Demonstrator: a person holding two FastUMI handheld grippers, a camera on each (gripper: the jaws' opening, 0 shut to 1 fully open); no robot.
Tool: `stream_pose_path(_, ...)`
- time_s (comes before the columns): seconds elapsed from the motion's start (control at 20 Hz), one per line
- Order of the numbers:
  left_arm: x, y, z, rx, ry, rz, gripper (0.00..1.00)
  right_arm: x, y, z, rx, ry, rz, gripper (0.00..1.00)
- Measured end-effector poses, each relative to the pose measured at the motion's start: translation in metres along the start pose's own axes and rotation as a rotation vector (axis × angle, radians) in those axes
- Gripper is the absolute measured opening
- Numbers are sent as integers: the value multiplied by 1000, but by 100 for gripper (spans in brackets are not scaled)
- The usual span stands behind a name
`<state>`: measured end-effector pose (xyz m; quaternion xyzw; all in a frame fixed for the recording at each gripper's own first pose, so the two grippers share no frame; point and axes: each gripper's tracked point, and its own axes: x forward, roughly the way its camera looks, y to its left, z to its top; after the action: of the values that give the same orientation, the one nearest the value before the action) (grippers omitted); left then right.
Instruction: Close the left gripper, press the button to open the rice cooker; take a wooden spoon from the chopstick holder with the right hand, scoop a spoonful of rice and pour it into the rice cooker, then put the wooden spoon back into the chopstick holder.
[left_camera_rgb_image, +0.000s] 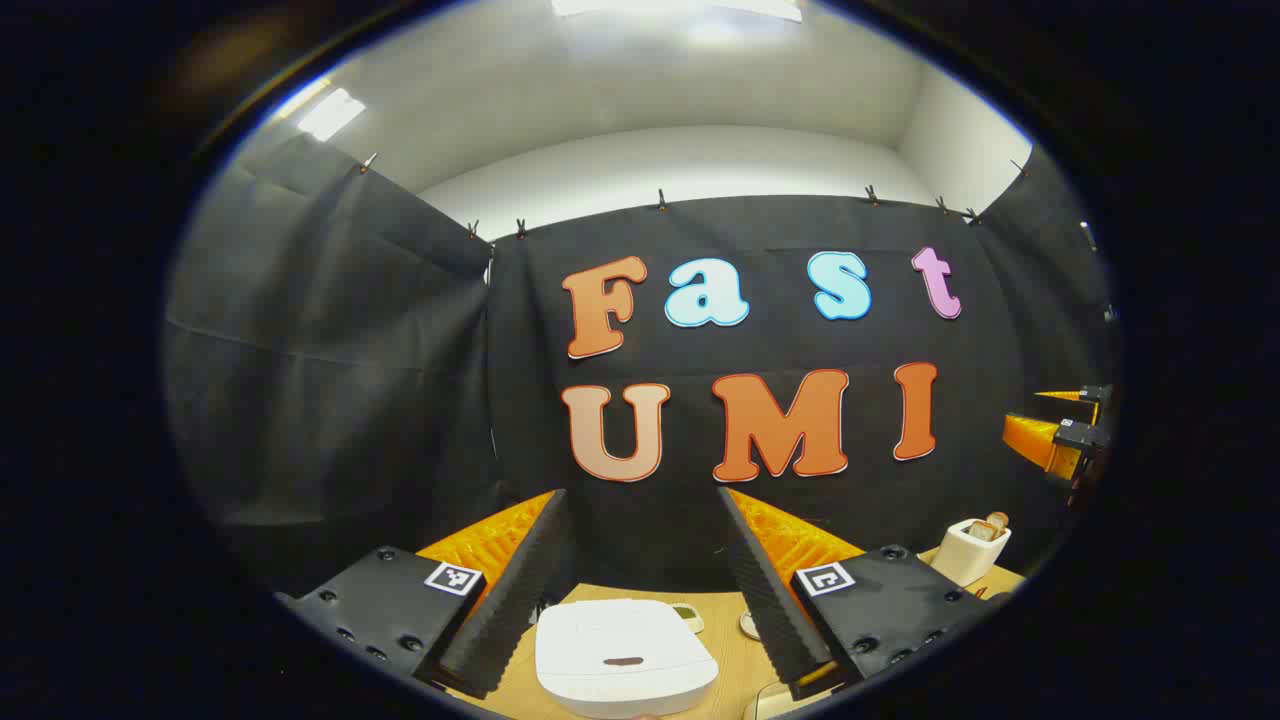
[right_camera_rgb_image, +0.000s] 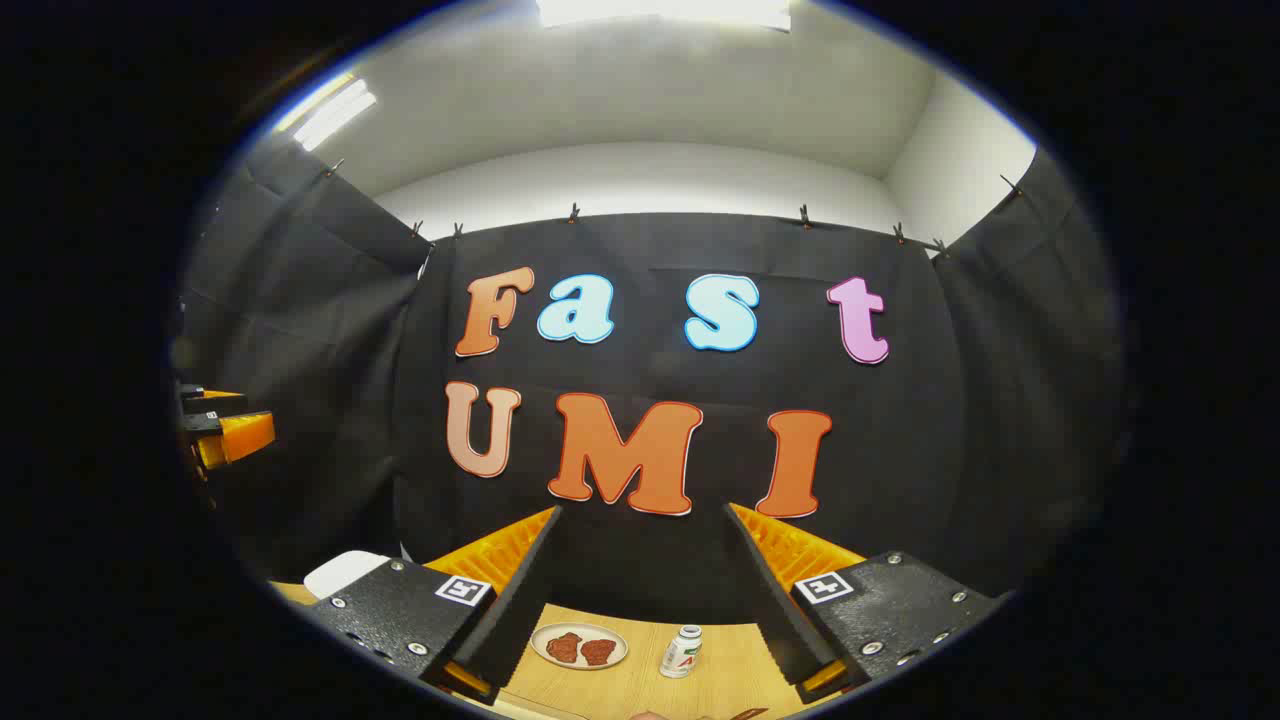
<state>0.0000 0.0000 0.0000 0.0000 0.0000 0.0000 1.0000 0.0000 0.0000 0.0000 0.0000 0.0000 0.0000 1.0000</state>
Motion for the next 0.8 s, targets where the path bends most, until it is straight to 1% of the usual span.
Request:
stream_pose_path(0.05, 0, 0, -1, 4, 4, 1, 97, -1, -2, -1, 1, 3, -6, 95)
stream_pose_path(0.1, 1, 0, -2, 6, 9, 4, 99, -4, -5, -3, 2, 7, -12, 95)
stream_pose_path(0.15, 3, 0, -3, 4, 14, 5, 98, -5, -9, -4, 0, 9, -19, 95)
stream_pose_path(0.45, 7, 6, -11, 10, 41, 22, 99, -12, -29, -13, -6, 30, -63, 95)
stream_pose_path(0.7, 7, 9, -7, 26, 35, 34, 97, -16, -46, -12, 1, 28, -98, 95)
stream_pose_path(0.75, 7, 8, -7, 26, 31, 31, 99, -16, -48, -10, 4, 21, -104, 97)
stream_pose_path(0.8, 8, 6, -5, 25, 28, 28, 99, -16, -50, -7, 8, 14, -111, 95)
